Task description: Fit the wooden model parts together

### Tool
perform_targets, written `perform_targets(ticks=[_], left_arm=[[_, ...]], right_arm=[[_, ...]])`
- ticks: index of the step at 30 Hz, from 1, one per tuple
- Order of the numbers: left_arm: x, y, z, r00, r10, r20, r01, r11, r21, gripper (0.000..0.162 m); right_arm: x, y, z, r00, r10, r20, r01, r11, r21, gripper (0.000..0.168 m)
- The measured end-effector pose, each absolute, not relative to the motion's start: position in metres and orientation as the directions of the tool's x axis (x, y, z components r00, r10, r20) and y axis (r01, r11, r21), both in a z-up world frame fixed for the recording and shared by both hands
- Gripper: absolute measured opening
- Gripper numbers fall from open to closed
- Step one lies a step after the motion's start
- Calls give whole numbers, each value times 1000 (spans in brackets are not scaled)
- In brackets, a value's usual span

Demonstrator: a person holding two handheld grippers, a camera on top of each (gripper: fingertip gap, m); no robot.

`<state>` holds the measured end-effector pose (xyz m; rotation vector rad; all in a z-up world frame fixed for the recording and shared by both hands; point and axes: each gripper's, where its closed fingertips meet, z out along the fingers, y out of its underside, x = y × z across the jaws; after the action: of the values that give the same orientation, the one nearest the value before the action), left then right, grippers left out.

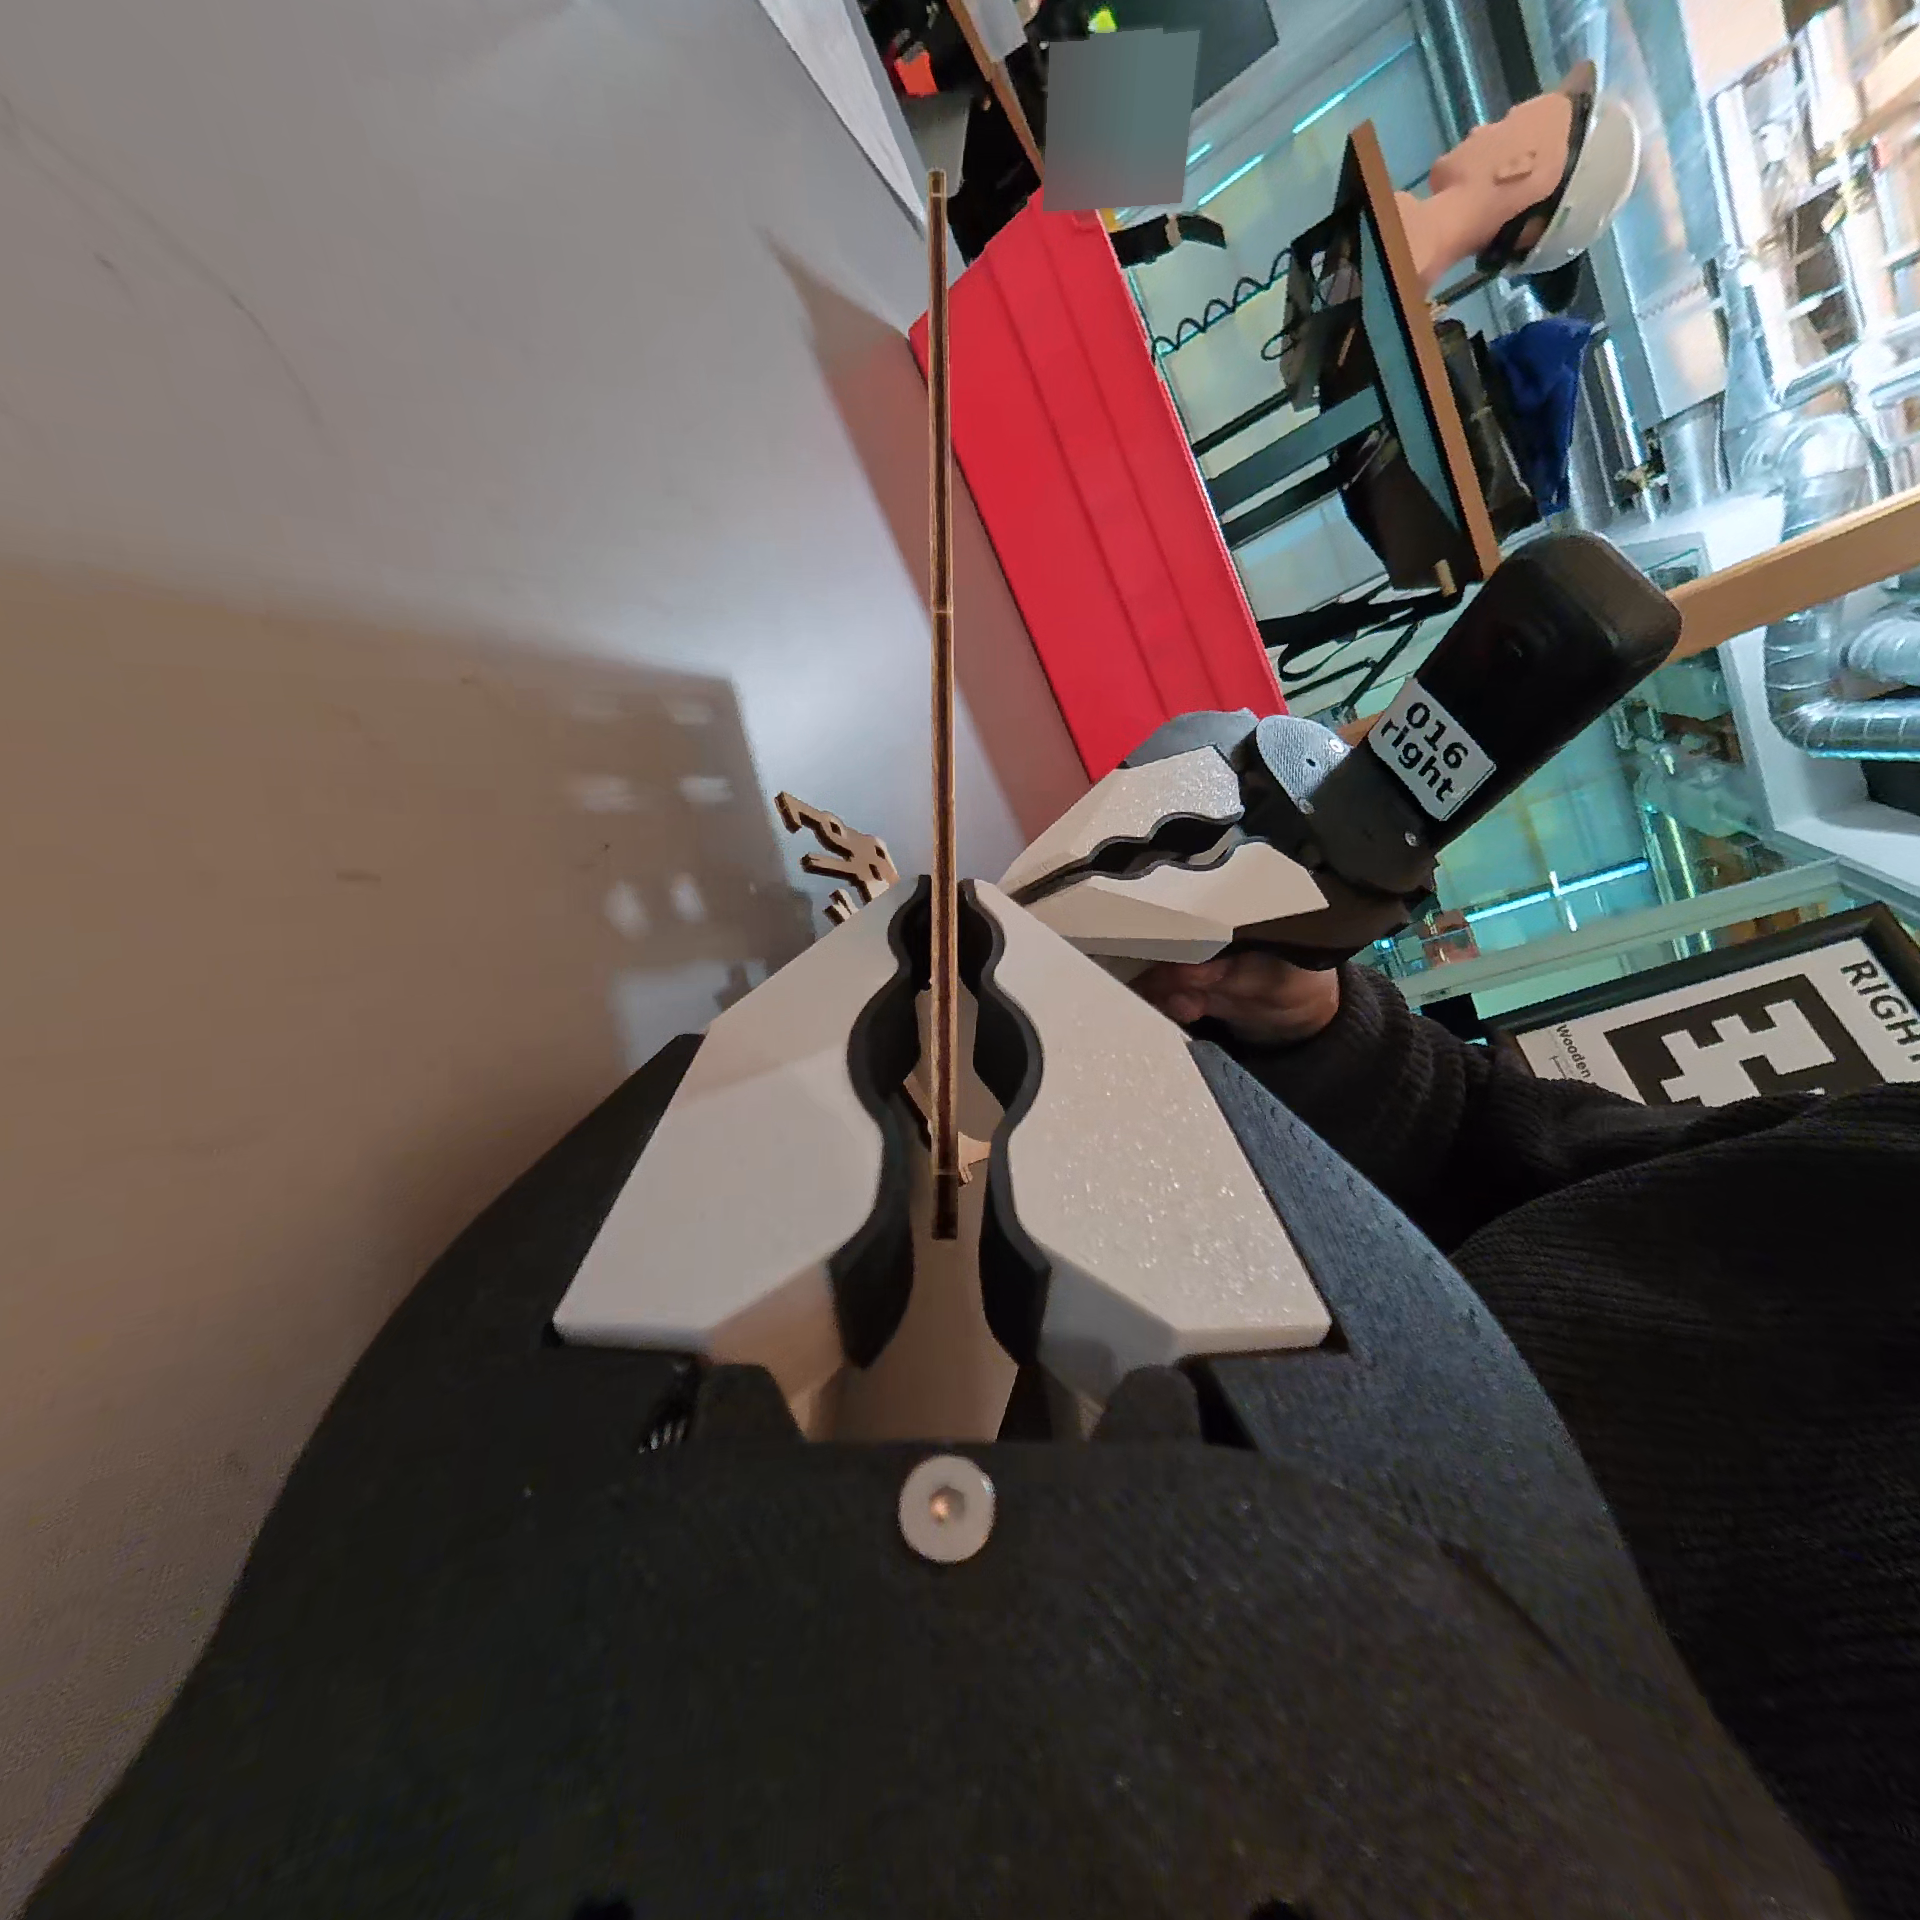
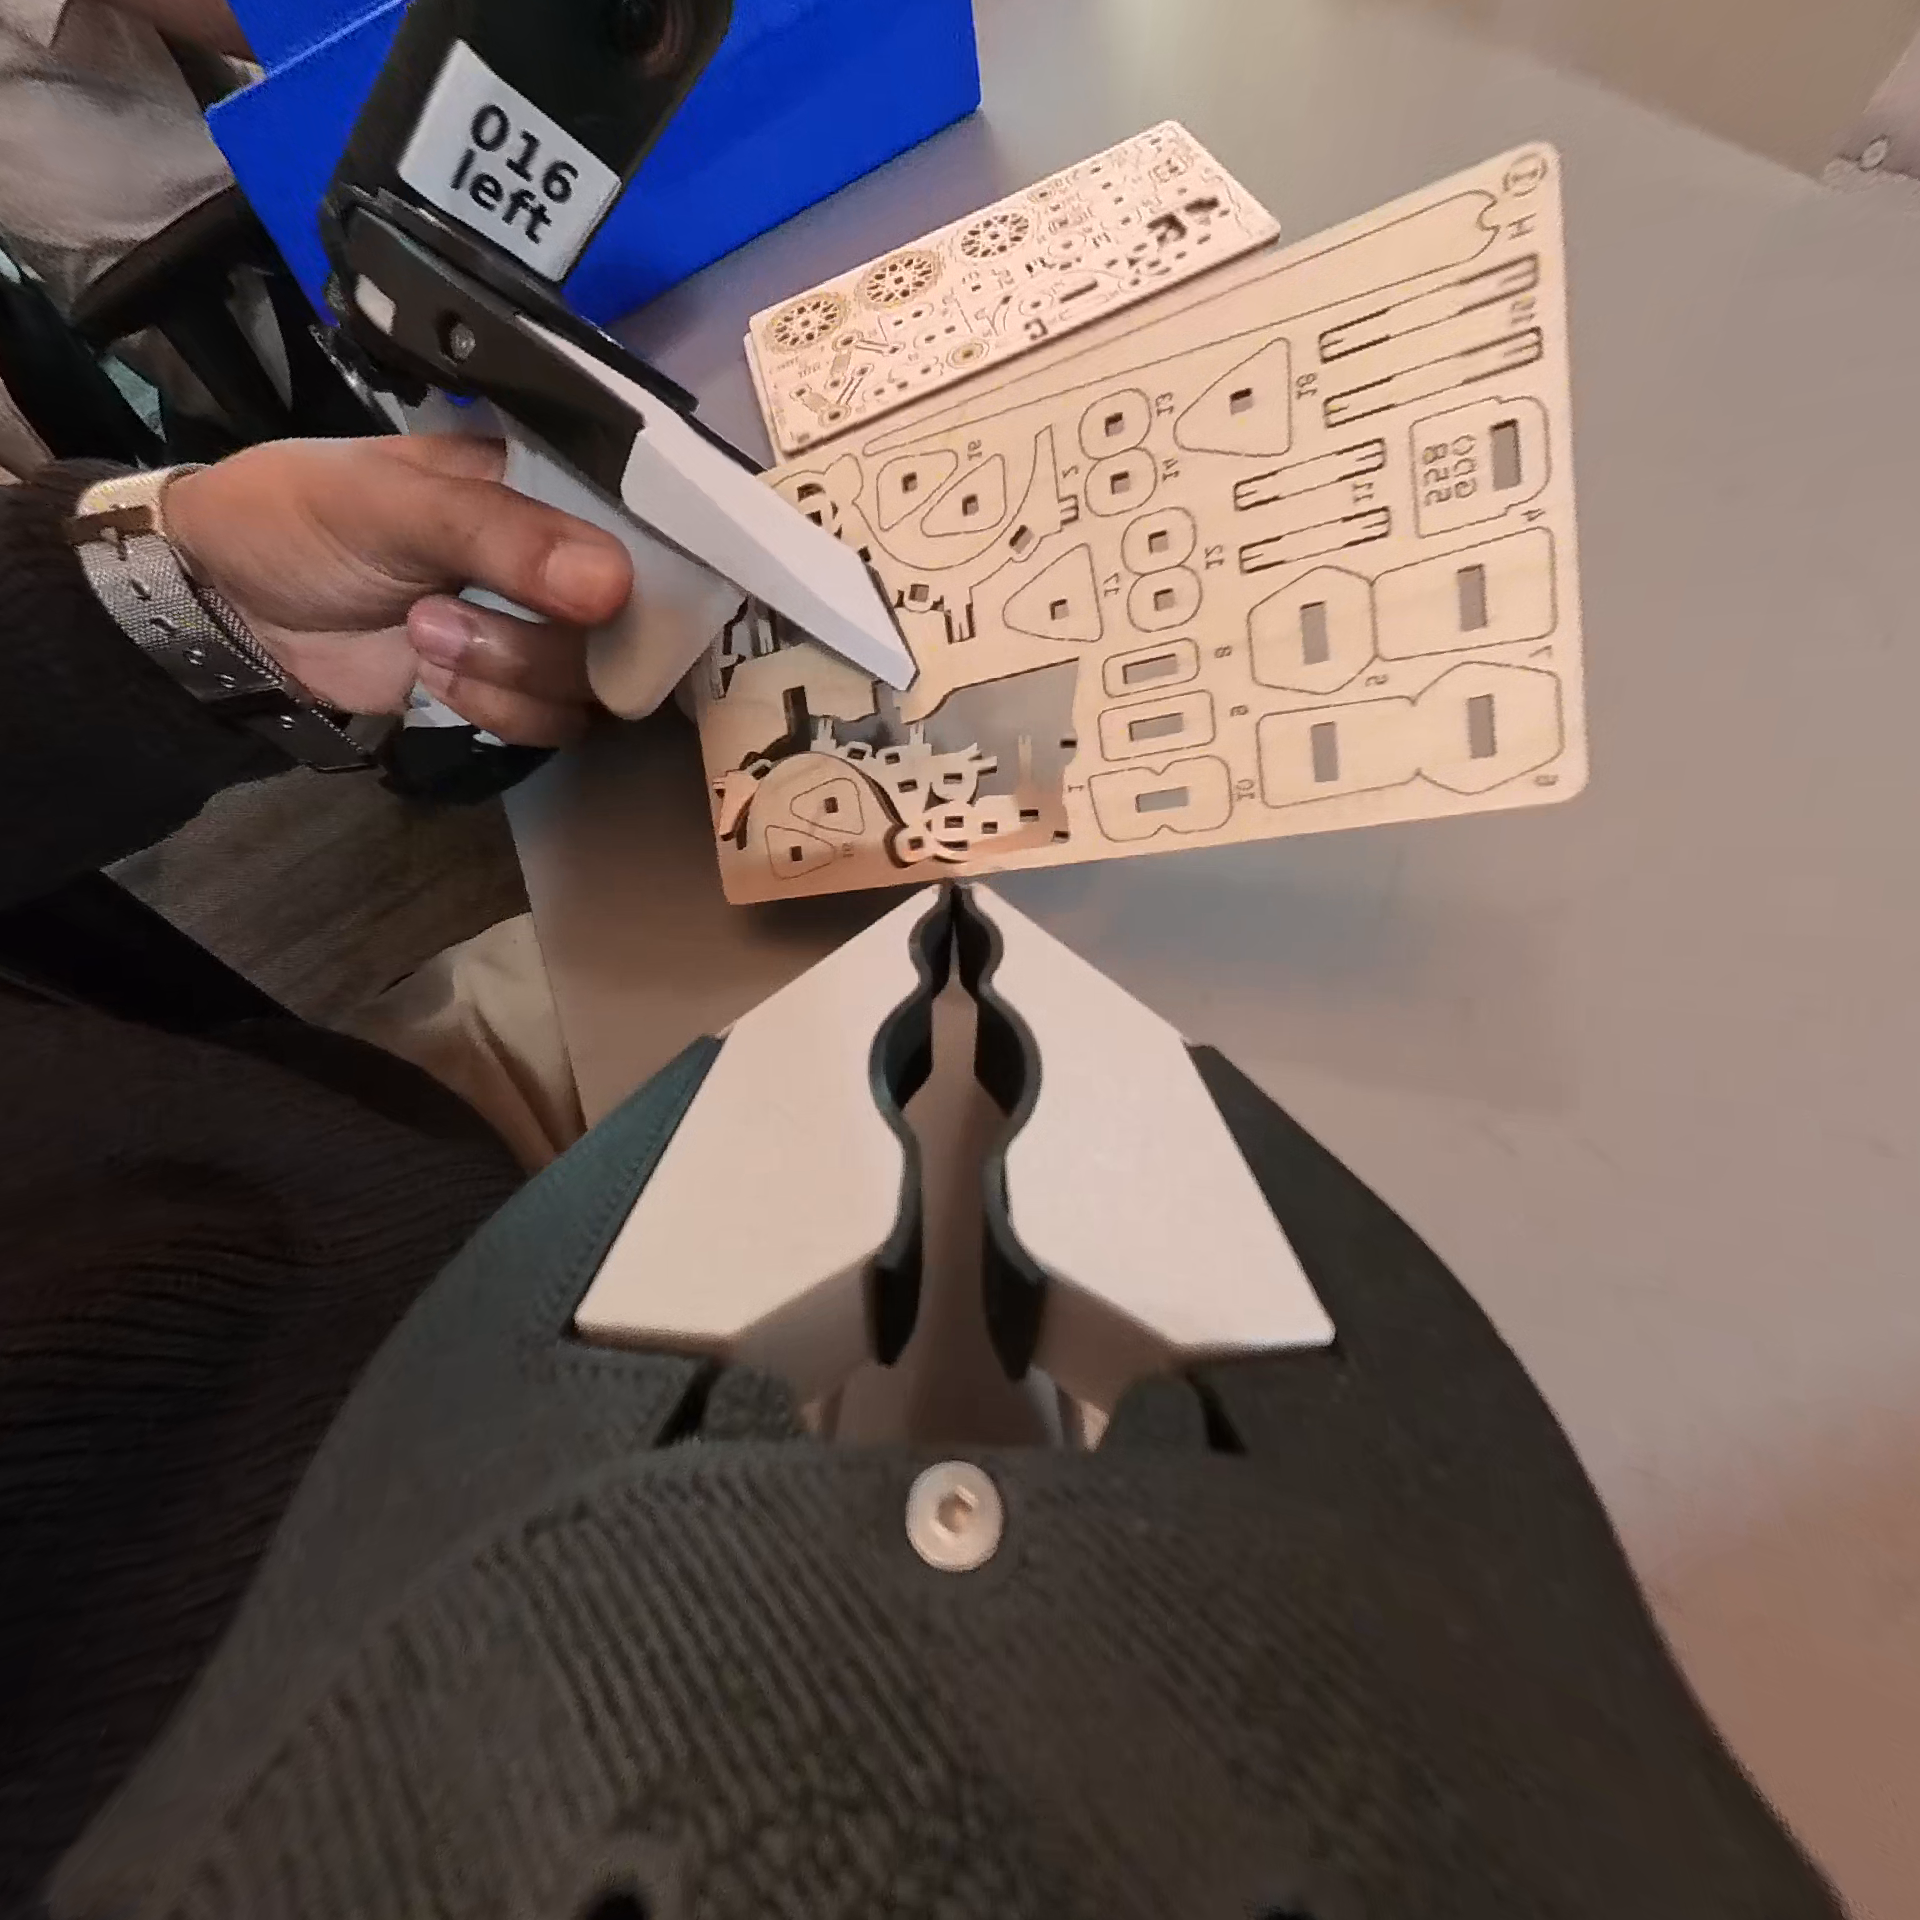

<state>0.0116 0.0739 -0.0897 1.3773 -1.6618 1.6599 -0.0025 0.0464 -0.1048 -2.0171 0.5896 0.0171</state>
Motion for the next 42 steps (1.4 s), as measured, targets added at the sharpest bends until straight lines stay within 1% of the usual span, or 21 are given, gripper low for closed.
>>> perform_targets(ticks=[3, 8, 11, 14, 16, 19, 21, 23, 26, 27, 29, 30, 33, 35, 37, 39, 40, 42], left_arm=[[12, 74, -89, -426, -338, 839, -837, -204, -508, 1], [16, 77, -80, -419, -289, 861, -831, -261, -492, 1], [19, 80, -75, -417, -252, 873, -826, -294, -480, 1], [16, 77, -69, -419, -199, 886, -830, -311, -463, 0], [13, 73, -68, -423, -179, 888, -834, -306, -459, 1], [14, 75, -66, -422, -172, 890, -830, -321, -456, 3], [14, 76, -65, -413, -159, 897, -835, -328, -442, 21], [13, 76, -66, -406, -151, 901, -841, -322, -434, 23], [8, 71, -74, -390, -183, 902, -864, -268, -427, 27], [6, 71, -75, -391, -187, 901, -867, -255, -429, 26], [4, 70, -77, -392, -185, 901, -872, -237, -428, 13], [1, 69, -74, -395, -156, 905, -876, -231, -423, 8], [0, 70, -67, -381, -88, 921, -883, -260, -390, 1], [1, 73, -58, -383, -31, 923, -880, -290, -375, 0], [2, 76, -50, -366, 44, 930, -887, -317, -334, 1], [2, 79, -43, -352, 110, 929, -893, -336, -299, 1], [1, 79, -40, -347, 137, 928, -897, -338, -285, 1], [-1, 78, -36, -333, 176, 926, -907, -331, -263, 1]], right_arm=[[-5, 49, -107, 884, -394, -252, -409, -392, -824, 0], [-3, 49, -109, 868, -412, -278, -442, -383, -811, 13], [-3, 53, -99, 838, -385, -387, -508, -290, -811, 20], [-7, 59, -92, 788, -329, -520, -599, -213, -772, 26], [-8, 61, -88, 756, -296, -583, -642, -169, -747, 17], [-7, 60, -82, 714, -238, -658, -693, -110, -712, 11], [-3, 58, -78, 686, -222, -693, -719, -62, -692, 8], [0, 55, -77, 673, -216, -708, -730, -42, -682, 9], [5, 51, -75, 671, -222, -707, -728, -18, -685, 9], [7, 50, -74, 674, -226, -703, -723, -11, -690, 9], [9, 48, -73, 685, -226, -693, -712, -7, -702, 9], [9, 48, -73, 689, -229, -687, -708, -14, -706, 10], [9, 47, -67, 712, -204, -672, -685, 5, -728, 16], [11, 45, -61, 723, -196, -662, -669, 35, -742, 21], [14, 42, -55, 739, -194, -645, -648, 57, -759, 22], [17, 39, -52, 774, -207, -598, -601, 55, -797, 22], [18, 38, -51, 806, -229, -546, -553, 39, -833, 24], [18, 36, -49, 879, -287, -381, -404, -22, -914, 25]])
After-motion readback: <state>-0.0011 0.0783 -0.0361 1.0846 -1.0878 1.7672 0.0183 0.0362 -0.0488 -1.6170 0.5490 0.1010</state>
